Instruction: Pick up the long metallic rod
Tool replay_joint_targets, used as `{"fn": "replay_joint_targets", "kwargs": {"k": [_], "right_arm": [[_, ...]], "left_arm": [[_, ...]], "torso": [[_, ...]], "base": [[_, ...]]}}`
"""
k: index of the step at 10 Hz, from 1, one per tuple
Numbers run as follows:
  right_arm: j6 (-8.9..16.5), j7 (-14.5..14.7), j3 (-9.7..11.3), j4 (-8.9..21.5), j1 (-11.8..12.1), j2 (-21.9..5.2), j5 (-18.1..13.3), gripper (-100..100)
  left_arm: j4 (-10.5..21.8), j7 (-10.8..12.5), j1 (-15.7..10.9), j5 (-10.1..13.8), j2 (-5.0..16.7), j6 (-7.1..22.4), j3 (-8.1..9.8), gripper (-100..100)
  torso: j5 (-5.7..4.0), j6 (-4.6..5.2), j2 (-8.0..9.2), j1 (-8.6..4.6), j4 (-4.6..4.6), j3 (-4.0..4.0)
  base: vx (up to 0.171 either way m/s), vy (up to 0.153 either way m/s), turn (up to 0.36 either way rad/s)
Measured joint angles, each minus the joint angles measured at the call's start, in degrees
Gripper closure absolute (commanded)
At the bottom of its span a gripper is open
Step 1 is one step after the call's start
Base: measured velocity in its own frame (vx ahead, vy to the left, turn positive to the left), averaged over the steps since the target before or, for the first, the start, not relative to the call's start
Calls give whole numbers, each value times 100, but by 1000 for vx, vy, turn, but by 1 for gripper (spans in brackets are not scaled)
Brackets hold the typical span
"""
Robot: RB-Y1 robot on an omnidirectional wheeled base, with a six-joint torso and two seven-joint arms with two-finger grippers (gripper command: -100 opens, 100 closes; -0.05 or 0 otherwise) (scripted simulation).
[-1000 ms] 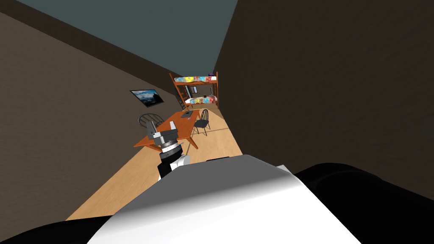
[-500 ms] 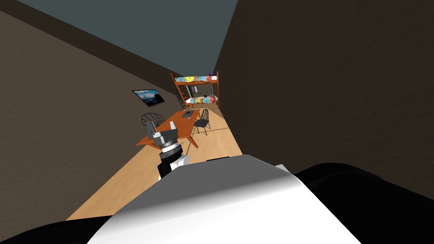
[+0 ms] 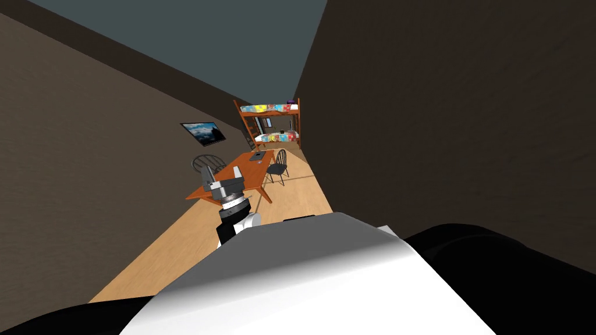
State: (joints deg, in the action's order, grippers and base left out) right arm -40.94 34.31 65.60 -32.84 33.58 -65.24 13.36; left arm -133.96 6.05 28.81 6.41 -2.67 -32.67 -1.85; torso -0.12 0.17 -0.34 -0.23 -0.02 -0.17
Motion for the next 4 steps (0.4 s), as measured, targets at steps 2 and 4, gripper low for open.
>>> {"fn": "replay_joint_targets", "kwargs": {"k": [2,4], "right_arm": [[-137,7,102,0,51,-160,85,100],[-210,22,125,-50,109,-261,139,0]], "left_arm": [[0,0,1,0,0,0,0,0],[0,0,0,0,0,0,0,0]], "torso": [[7,1,-20,12,-6,-12],[4,2,-13,8,-4,-9]], "base": [[53,27,-34],[8,4,-2]]}}
